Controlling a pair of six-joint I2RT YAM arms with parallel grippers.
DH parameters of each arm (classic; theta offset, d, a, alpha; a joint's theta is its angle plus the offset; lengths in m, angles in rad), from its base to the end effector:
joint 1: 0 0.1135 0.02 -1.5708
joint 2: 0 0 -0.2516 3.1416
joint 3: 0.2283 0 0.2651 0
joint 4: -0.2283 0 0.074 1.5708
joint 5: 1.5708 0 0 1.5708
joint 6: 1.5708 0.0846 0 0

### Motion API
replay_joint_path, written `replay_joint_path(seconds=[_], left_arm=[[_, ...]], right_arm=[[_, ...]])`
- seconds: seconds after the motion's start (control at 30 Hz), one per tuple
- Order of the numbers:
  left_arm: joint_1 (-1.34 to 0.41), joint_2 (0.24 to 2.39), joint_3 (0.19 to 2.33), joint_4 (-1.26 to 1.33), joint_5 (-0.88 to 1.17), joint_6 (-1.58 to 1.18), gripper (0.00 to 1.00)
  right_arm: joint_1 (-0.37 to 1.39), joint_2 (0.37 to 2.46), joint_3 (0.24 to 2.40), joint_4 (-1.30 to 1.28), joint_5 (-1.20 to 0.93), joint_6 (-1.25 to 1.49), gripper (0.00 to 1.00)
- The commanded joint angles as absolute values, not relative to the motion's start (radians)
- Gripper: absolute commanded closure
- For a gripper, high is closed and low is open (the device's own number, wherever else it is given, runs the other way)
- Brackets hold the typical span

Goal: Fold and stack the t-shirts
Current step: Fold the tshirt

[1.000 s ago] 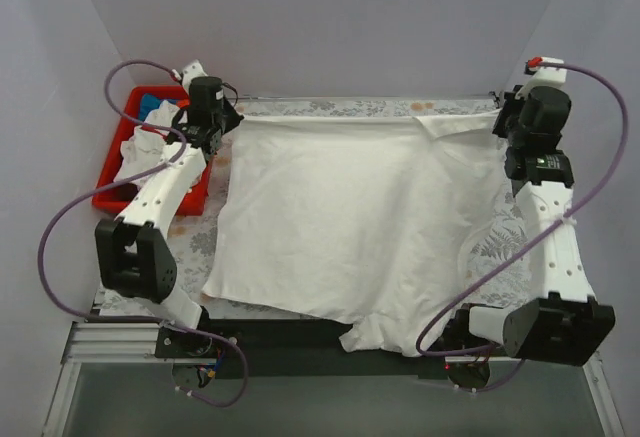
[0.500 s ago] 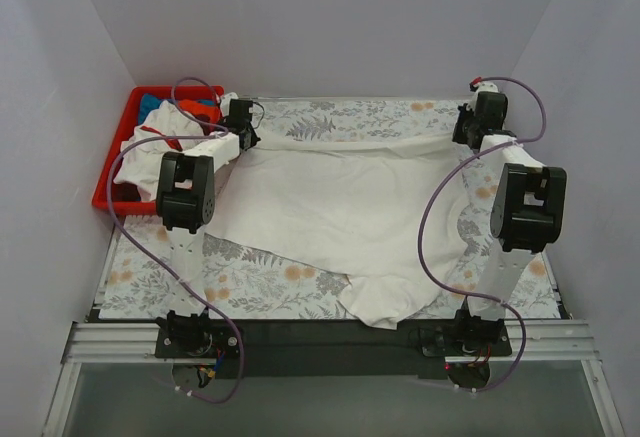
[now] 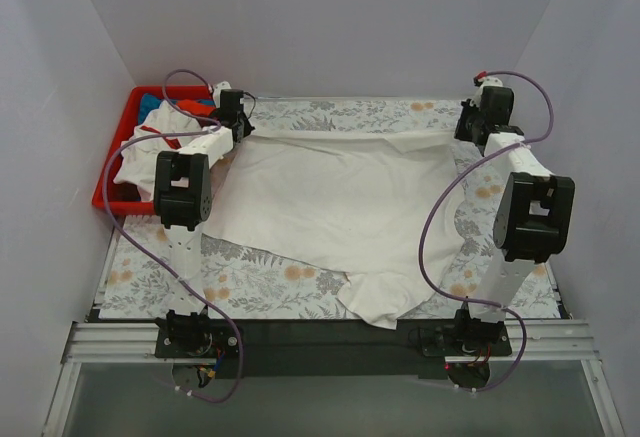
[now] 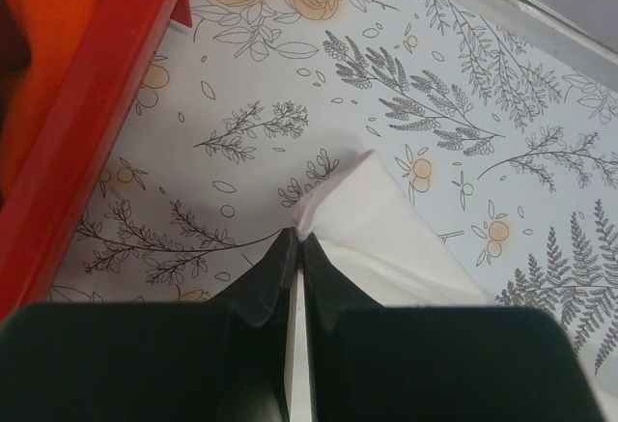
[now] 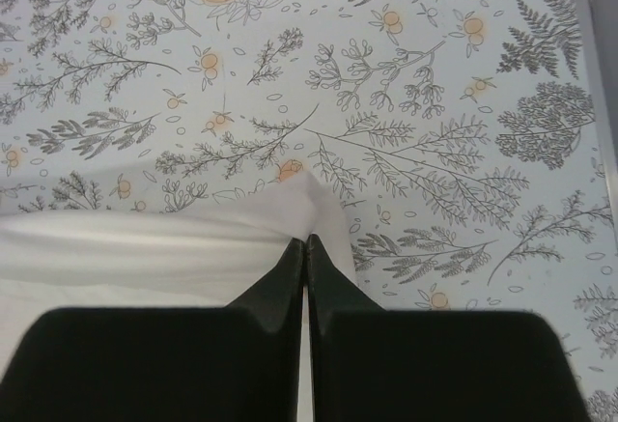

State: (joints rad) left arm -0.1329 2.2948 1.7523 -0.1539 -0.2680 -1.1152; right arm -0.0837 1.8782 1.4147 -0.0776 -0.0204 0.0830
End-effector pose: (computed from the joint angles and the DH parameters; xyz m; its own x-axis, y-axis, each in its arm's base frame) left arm 0.5562 -0.0518 0.1203 -0.2137 -0.8451 -0.4901 -0.6033 0.5087 -0.6142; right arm 0.4883 -0.0392 0.2098 -0.5060 0.1256 -0.8533 0.1085 0.9907 0.0815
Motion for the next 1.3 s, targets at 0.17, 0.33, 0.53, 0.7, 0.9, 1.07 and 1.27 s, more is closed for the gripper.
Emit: replay_joint_path(seconds=[0.17, 0.33, 0.53, 0.7, 0.9, 1.07, 1.27], left_arm=[[-0.114, 2.243, 1.876, -0.133, -0.21, -1.066, 1.0], [-0.114, 2.299, 1.957, -0.112, -0.193, -1.08, 1.0], [-0.114, 2.358, 2.036, -0.132, -0.158, -1.098, 1.0], [-0.114, 2.341, 2.003, -0.143, -0.16, -1.08, 1.0], [-0.114, 2.313, 1.959, -0.155, -0.161, -1.071, 1.0], [-0.114, 2.29, 1.915, -0.167, -0.164, -1.066, 1.0], [-0.114, 2.27, 1.887, -0.181, -0.16, -1.066, 1.0]], right_arm=[[-0.097, 1.733, 1.365, -0.106, 0.182, 0.097, 0.99], [-0.1, 1.741, 1.388, -0.107, 0.218, 0.109, 0.99], [-0.1, 1.746, 1.391, -0.146, 0.196, 0.115, 0.99], [-0.1, 1.712, 1.338, -0.179, 0.181, 0.138, 0.99], [-0.1, 1.66, 1.279, -0.228, 0.129, 0.19, 0.99], [-0.1, 1.623, 1.238, -0.274, 0.092, 0.216, 0.99], [-0.1, 1.577, 1.201, -0.327, 0.091, 0.244, 0.99]])
